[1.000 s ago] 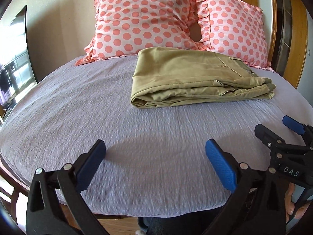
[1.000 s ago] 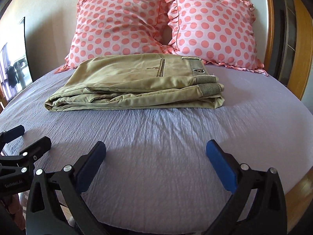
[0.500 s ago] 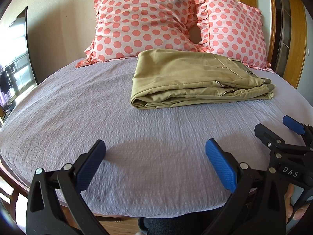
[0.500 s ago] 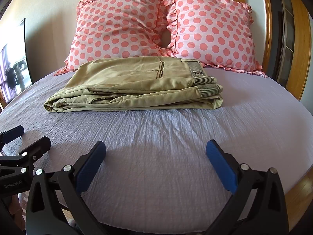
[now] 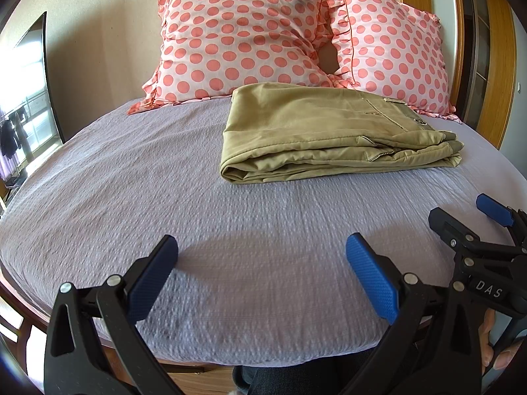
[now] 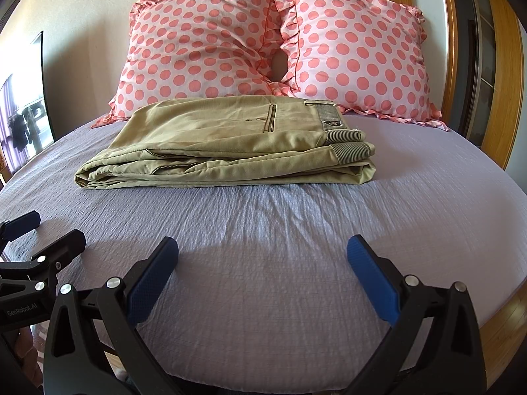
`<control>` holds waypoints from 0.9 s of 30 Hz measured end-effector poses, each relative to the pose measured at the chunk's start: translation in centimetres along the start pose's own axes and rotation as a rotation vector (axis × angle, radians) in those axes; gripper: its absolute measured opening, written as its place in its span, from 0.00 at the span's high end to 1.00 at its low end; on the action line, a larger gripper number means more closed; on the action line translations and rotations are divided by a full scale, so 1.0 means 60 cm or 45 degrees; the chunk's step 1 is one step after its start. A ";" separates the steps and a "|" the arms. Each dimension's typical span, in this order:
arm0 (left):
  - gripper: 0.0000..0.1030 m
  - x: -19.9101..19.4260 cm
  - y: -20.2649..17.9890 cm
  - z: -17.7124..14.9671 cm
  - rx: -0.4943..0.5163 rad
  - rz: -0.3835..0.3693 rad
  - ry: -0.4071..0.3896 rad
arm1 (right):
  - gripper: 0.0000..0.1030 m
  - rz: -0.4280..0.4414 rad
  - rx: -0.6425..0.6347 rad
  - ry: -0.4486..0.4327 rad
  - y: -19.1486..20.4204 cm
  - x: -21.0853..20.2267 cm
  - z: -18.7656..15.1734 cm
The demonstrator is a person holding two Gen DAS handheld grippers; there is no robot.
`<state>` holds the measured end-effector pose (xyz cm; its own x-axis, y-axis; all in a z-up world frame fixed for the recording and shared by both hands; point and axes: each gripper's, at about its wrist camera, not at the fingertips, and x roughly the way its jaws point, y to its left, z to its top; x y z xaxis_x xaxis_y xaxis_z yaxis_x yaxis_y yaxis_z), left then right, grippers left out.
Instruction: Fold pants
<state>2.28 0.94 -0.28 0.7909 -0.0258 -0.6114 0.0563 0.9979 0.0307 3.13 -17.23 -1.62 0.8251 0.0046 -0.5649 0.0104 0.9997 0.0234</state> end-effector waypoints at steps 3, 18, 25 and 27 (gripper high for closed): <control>0.02 0.000 -0.001 0.001 0.001 0.000 -0.003 | 0.01 0.000 0.000 -0.001 0.000 0.000 0.000; 0.02 0.000 -0.001 0.001 0.001 0.000 -0.002 | 0.01 -0.001 0.001 -0.001 0.000 0.000 0.000; 0.02 -0.002 -0.003 0.004 0.003 -0.005 0.013 | 0.01 -0.002 0.002 -0.001 0.000 0.000 0.000; 0.02 -0.002 -0.004 0.005 0.001 -0.005 0.016 | 0.01 -0.002 0.002 -0.002 0.000 0.000 0.000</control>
<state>2.35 0.70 0.05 0.7830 -0.0292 -0.6214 0.0602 0.9978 0.0290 3.12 -17.21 -1.64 0.8259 0.0030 -0.5638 0.0124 0.9996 0.0234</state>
